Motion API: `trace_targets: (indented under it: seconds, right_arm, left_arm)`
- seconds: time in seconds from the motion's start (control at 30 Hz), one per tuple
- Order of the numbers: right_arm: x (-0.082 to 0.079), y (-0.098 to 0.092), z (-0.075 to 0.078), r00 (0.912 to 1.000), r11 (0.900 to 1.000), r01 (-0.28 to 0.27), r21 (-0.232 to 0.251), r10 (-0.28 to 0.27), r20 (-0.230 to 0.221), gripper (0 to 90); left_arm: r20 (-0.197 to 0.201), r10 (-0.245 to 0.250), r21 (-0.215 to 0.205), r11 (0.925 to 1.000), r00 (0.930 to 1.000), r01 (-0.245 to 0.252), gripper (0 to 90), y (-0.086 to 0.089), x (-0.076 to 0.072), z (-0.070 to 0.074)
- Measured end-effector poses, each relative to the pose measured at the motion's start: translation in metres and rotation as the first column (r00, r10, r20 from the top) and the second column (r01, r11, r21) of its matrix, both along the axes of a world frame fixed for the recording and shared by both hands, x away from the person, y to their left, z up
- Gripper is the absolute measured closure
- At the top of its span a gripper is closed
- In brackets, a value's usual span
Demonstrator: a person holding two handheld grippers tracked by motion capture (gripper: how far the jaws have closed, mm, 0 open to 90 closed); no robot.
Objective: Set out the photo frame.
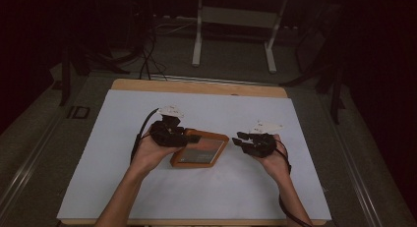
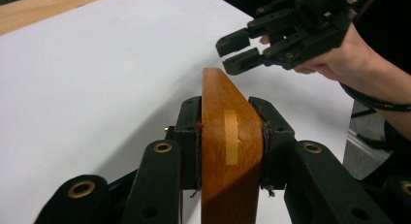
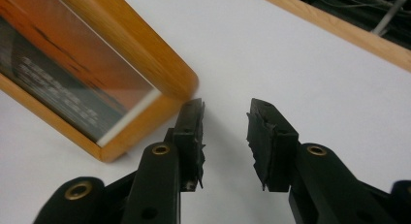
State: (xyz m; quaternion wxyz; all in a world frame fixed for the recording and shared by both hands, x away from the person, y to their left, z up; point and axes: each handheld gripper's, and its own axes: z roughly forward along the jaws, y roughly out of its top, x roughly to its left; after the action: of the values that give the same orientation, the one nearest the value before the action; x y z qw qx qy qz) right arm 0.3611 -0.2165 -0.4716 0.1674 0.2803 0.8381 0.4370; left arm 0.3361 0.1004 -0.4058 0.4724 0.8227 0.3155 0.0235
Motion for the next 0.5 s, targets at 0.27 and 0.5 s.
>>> trace_targets:
  seconds: [0.27,0.5]
  right_arm:
    - [-0.003,0.004,0.011,0.9978,0.997,-0.066,0.042,0.066,0.008,62.4]
    - [-0.005,0.017,0.019,0.9814,0.981,-0.192,0.041,0.191,0.018,53.1]
  left_arm:
    - [0.015,-0.01,0.002,0.9999,0.9998,0.01,67.8,-0.008,0.001,0.002]
    - [0.014,-0.055,0.018,0.9984,0.9984,0.054,66.8,-0.019,0.005,0.005]
